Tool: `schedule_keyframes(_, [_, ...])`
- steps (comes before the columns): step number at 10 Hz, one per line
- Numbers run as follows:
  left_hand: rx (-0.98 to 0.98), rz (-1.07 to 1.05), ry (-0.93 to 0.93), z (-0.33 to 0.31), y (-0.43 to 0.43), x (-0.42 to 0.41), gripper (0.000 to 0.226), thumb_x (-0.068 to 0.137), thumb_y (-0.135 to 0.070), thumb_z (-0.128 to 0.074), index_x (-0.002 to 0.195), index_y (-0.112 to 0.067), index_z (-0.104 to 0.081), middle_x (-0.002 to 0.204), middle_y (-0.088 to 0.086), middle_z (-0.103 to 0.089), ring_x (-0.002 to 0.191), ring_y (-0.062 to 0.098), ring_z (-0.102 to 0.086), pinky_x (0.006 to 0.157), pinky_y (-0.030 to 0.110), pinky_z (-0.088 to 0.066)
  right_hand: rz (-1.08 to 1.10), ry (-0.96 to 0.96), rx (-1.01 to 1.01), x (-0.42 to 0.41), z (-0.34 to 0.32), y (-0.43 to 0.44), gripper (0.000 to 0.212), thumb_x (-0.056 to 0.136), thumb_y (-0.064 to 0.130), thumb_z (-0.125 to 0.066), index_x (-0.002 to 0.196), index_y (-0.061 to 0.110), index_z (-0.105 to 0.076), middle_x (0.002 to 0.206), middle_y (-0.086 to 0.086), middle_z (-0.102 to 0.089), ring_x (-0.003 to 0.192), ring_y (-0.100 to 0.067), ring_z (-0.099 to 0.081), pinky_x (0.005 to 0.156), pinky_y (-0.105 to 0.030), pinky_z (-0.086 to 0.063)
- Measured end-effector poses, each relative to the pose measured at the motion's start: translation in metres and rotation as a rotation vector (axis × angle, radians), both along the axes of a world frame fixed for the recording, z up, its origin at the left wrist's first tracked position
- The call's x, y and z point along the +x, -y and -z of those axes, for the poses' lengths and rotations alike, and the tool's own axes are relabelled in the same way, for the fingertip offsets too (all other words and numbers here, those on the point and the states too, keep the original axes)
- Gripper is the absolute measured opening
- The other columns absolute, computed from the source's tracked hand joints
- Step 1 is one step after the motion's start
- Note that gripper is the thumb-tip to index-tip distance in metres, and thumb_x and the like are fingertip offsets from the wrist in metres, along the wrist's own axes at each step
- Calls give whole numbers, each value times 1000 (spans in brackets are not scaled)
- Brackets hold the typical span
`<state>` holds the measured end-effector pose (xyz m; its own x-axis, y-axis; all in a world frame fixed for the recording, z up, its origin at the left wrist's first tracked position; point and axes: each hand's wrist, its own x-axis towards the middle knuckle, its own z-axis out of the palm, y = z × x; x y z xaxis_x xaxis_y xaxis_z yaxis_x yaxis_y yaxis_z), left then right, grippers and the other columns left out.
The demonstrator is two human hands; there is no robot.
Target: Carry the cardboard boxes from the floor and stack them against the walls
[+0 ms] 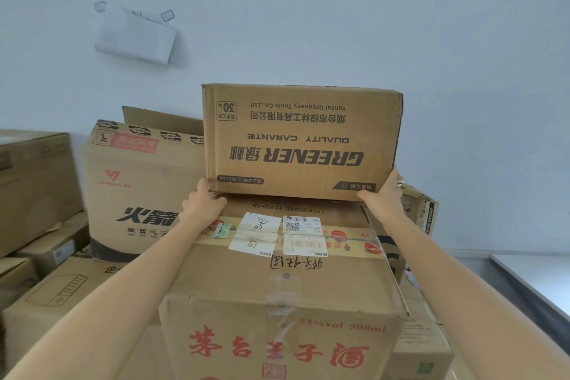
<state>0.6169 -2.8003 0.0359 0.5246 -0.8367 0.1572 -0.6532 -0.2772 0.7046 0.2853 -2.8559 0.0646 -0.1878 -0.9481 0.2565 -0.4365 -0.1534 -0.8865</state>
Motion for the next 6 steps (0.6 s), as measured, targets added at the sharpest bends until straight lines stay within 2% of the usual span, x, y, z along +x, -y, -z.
schedule_keyframes(2, [-22, 50, 13, 0, -10, 0, 61, 90, -28, -52, 143, -18, -24, 137, 15, -45, 124, 38, -41, 103, 45, -37, 29, -29, 11, 1, 1, -4, 92, 81, 18, -65, 148, 20, -1, 143, -19, -26, 130, -35, -30, 109, -49, -31])
schedule_keyframes(4, [-21, 49, 5, 3, -16, 8, 69, 91, -28, -51, 149, -18, -16, 146, 15, -38, 130, 37, -37, 106, 46, -35, 37, -43, 4, 1, 1, -9, 91, 81, 18, -66, 148, 21, -4, 144, -19, -26, 130, -35, -30, 109, -49, -31])
schedule_keyframes(6, [-159, 48, -134, 4, -40, 17, 62, 95, -27, -50, 148, -12, -23, 146, 16, -38, 131, 34, -39, 107, 45, -34, 50, -89, -81, -3, 6, -20, 88, 80, 22, -66, 147, 24, -10, 144, -14, -31, 132, -32, -29, 107, -49, -30])
